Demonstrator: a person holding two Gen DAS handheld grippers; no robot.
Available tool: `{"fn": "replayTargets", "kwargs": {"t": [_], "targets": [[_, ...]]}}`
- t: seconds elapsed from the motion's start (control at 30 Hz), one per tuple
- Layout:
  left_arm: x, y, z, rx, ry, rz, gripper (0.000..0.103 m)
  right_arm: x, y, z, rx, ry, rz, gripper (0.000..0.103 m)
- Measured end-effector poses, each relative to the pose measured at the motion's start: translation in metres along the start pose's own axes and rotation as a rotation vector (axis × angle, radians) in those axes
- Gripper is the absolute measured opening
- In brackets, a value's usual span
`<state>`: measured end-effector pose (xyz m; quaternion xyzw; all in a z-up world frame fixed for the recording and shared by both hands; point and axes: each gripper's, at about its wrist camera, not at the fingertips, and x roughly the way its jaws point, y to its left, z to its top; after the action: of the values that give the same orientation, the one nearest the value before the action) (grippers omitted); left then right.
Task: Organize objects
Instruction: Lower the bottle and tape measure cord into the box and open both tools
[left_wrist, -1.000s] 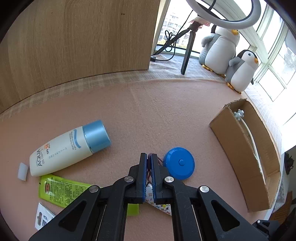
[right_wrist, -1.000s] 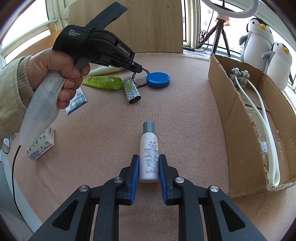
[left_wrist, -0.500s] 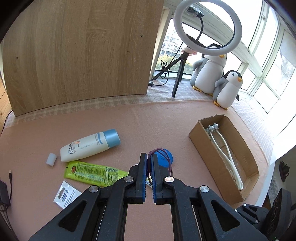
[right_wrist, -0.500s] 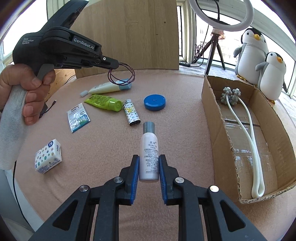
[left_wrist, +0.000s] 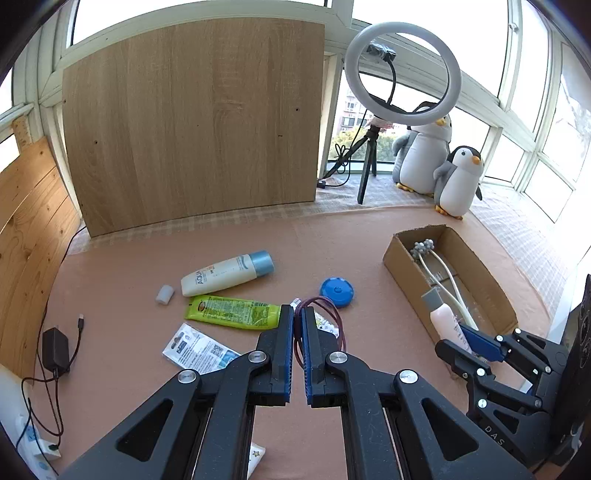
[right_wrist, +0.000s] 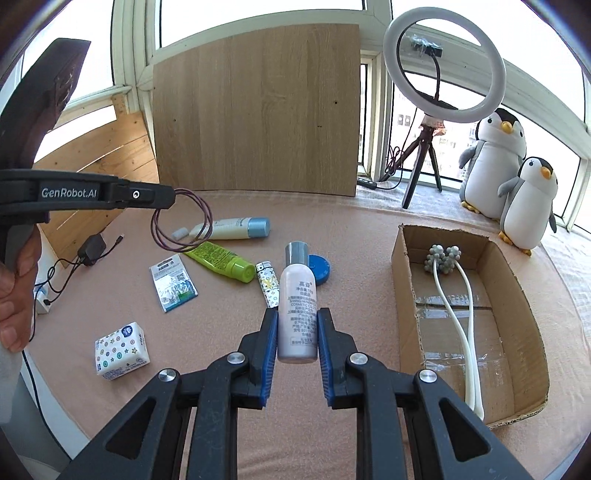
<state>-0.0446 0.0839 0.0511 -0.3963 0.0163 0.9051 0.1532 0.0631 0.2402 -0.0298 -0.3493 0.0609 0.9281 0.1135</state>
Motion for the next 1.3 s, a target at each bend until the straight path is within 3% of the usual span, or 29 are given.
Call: {"fn": "replayTargets", "kwargs": {"t": [0.33,0.73,1.07,1.3], "targets": [[-0.025,0.002,-0.015,-0.011,-0.036,0.034,0.004,-0.018,0.007,0.036,-0.01,-0.054,-0.018,0.019],[-0.027,-0.003,-0.012,-0.001,-0.043,0.025,0.004,-0.019,0.008,0.042,-0.011,-0.062,-0.014,0.019],[-0.012,-0.038,-0.004,0.067,-0.028,-0.021,0.004,-0.025,-0.011,0.034,0.036,-0.066,-0.041,0.019],[0.006,-0.083,0.001,0.143,-0.008,-0.087,0.004,-0.036,-0.04,0.022,0.094,-0.07,-0.094,0.019]]}}
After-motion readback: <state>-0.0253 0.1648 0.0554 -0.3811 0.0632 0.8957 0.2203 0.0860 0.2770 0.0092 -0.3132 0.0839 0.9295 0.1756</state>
